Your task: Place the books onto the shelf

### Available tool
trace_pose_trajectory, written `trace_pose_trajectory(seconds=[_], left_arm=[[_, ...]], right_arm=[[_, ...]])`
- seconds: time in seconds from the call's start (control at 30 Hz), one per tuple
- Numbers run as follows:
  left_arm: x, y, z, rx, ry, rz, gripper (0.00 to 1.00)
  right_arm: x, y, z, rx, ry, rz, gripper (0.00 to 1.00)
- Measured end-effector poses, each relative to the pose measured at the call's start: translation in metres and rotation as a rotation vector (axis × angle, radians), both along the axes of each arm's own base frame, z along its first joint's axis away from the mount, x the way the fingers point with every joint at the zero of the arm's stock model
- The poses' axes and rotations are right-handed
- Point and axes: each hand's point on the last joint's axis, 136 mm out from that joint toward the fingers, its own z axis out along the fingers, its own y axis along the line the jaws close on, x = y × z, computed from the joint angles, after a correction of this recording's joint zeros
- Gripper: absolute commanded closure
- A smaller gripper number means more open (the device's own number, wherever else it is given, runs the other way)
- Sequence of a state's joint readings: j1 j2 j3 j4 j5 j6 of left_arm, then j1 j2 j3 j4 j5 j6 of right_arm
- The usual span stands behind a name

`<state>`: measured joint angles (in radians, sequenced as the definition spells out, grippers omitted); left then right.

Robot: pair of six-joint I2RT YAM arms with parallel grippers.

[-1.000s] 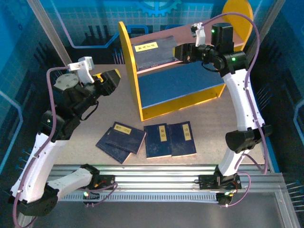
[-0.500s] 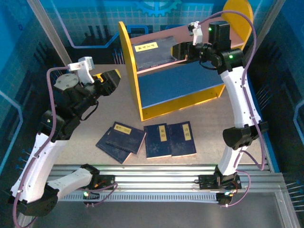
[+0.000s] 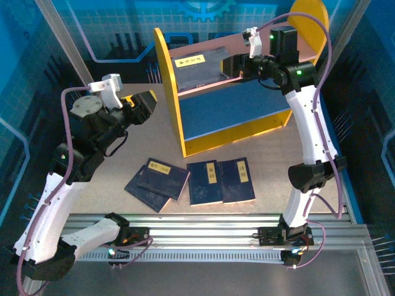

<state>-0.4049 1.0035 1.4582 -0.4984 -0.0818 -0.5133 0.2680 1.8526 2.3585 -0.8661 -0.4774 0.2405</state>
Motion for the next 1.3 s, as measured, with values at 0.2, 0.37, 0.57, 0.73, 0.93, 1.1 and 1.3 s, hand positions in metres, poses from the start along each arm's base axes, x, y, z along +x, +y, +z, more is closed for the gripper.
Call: trace_pose_trajectory(seconds=[0.2, 0.37, 0.57, 0.73, 0.93, 1.1, 1.3], left_arm=[[0.000, 0.000, -0.002, 0.003, 0.007, 0.000, 0.39], [0.000, 0.000, -0.002, 0.003, 0.007, 0.000, 0.39], [0.000, 0.000, -0.003, 0.006, 0.013, 0.000, 0.39], [0.000, 0.000, -0.004, 0.006, 0.013, 0.000, 0.39], [0.000, 0.000, -0.004, 0.006, 0.013, 0.000, 0.39], [0.000, 0.000, -0.004, 0.006, 0.013, 0.000, 0.39], [-0.002, 0.001, -0.001, 0.005, 0.010, 0.000, 0.39]], right_arm=[[0.000, 0.000, 0.000, -0.004, -0.002, 0.004, 0.40], [0.002, 0.002, 0.000, -0.002, -0.003, 0.007, 0.40], [0.005, 0.004, 0.000, 0.001, -0.004, 0.012, 0.40], [0.006, 0.005, 0.000, 0.003, -0.007, 0.016, 0.40], [0.007, 0.008, 0.001, 0.004, -0.009, 0.022, 0.40], [0.007, 0.010, 0.001, 0.010, -0.008, 0.030, 0.40], [0.007, 0.013, 0.001, 0.012, -0.004, 0.033, 0.40]])
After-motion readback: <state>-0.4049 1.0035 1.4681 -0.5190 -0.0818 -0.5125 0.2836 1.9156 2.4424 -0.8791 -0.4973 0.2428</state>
